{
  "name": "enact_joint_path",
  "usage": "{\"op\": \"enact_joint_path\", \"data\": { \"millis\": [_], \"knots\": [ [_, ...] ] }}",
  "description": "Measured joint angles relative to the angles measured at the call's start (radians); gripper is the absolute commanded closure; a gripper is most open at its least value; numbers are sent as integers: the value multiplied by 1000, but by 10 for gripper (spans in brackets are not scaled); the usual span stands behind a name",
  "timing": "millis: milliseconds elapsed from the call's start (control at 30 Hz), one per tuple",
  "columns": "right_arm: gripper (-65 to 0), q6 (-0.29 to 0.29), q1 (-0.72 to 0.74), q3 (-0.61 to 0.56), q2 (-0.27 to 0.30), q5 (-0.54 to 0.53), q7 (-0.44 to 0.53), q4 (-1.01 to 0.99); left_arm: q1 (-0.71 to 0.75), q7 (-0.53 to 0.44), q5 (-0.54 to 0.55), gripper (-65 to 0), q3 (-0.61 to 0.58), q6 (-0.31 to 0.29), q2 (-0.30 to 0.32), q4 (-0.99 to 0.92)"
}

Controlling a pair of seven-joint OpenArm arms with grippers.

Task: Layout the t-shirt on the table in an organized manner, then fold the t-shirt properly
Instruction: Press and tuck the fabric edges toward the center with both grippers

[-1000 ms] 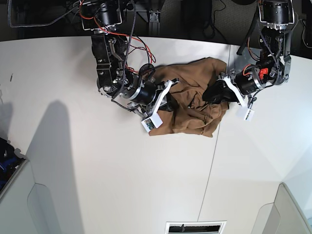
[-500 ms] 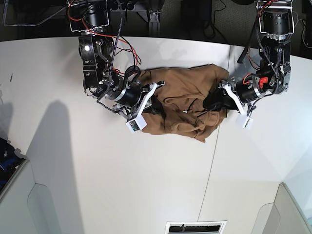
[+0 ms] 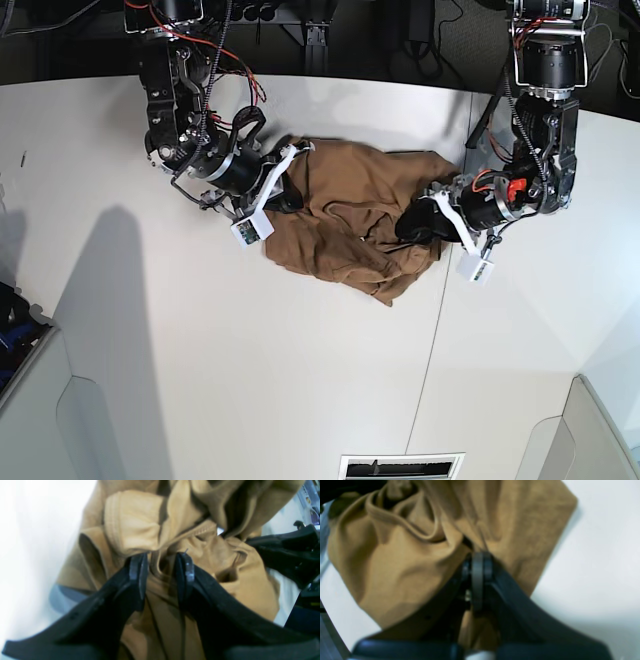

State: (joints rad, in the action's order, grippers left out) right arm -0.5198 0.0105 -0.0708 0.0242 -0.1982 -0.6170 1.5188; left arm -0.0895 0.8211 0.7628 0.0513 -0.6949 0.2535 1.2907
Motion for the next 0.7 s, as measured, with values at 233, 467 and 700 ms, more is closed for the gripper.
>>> {"op": "enact_joint_path", "data": {
  "millis": [233,467,700],
  "knots": [
    [0,-3,-13,36,25,-14,-8,4,-20,-45,-55,-199,-107,0,-26,0],
    [0,-8,-13,118,83,-106,-38,4,-41,-36,-62,-199,-112,0,-29,0],
    [0,-3,-16,130,89,-163,-46,4,-41,-29,14,-199,-114,2,-29,0]
  ]
}}
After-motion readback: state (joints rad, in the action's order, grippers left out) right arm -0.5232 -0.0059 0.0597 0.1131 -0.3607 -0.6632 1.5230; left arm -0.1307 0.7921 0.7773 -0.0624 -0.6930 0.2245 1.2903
